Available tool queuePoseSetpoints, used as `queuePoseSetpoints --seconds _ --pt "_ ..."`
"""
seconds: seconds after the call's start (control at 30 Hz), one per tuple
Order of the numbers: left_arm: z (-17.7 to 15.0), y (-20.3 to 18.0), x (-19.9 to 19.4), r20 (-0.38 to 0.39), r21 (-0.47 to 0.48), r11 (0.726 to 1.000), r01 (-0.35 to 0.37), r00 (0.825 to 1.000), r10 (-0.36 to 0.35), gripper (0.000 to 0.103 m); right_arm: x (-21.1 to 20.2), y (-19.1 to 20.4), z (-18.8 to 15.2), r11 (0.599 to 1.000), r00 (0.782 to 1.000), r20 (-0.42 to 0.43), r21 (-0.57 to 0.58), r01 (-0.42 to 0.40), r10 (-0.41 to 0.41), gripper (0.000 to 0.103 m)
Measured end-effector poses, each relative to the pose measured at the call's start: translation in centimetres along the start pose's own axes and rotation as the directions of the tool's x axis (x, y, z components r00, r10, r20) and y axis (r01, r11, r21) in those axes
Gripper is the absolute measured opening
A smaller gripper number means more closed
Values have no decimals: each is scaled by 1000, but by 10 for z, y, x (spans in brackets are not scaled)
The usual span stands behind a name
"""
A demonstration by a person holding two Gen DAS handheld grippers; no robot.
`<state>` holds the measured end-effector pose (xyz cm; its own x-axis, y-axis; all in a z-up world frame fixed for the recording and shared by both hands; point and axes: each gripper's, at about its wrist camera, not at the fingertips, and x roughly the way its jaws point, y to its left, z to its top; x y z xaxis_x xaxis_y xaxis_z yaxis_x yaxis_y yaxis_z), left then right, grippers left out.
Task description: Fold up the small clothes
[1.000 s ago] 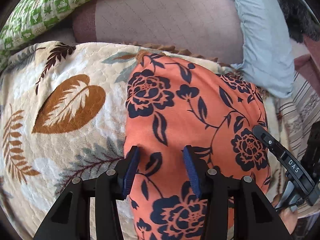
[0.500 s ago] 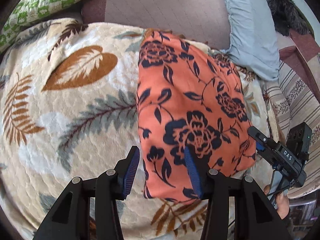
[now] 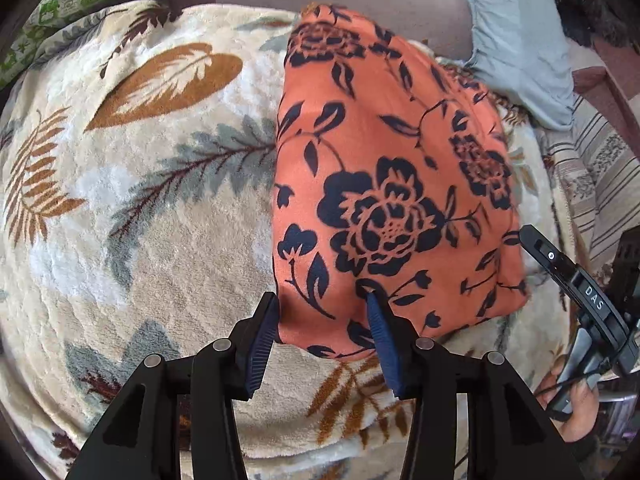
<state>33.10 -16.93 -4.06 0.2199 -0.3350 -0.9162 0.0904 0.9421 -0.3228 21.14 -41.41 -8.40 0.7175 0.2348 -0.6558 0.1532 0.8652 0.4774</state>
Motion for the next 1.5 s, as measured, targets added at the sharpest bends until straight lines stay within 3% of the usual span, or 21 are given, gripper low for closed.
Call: queuePoseSetpoints --seconds 0.13,0.23,0.4,0.47,0.53,0.6,0.63,0.67,0.7,1.0,1.2,1.3,1.5 --pt "20 -2 -27 109 6 999 35 993 -36 47 -3 -3 34 993 996 45 91 -81 77 47" --pt "44 -7 -23 119 30 998 -56 991 52 47 20 3 56 992 998 22 103 -67 65 50" --pt "78 -18 7 129 52 991 -127 984 119 47 52 14 78 993 996 39 84 -81 78 50" --pt "86 -22 30 125 70 984 -163 980 154 47 65 19 81 1000 999 34 18 -13 12 47" --pt "92 -22 55 93 72 981 -180 980 173 51 88 16 80 994 994 -29 -29 103 -104 40" --pt "98 -20 68 96 62 984 -166 982 160 56 104 5 73 990 988 -70 -30 139 -140 40" --pt "100 -20 70 97 60 985 -161 983 154 57 105 0 72 989 988 -56 -14 145 -145 44" --pt "101 -20 70 97 59 986 -154 984 148 58 104 -2 73 988 987 -50 0 154 -154 55" --pt "101 -19 70 93 55 987 -148 985 143 58 104 -4 73 989 988 -56 12 148 -147 57" --pt "88 -16 42 102 59 986 -159 983 153 57 58 -6 69 993 997 -26 86 77 -75 59" --pt "73 -7 12 121 64 979 -192 976 183 55 30 -19 64 989 997 -24 126 75 -73 60" --pt "73 12 -1 110 22 987 -159 982 156 55 24 -28 61 985 998 -26 166 53 -49 64" --pt "87 57 1 32 -130 992 0 999 4 54 37 -37 55 970 999 -46 244 -12 24 67"
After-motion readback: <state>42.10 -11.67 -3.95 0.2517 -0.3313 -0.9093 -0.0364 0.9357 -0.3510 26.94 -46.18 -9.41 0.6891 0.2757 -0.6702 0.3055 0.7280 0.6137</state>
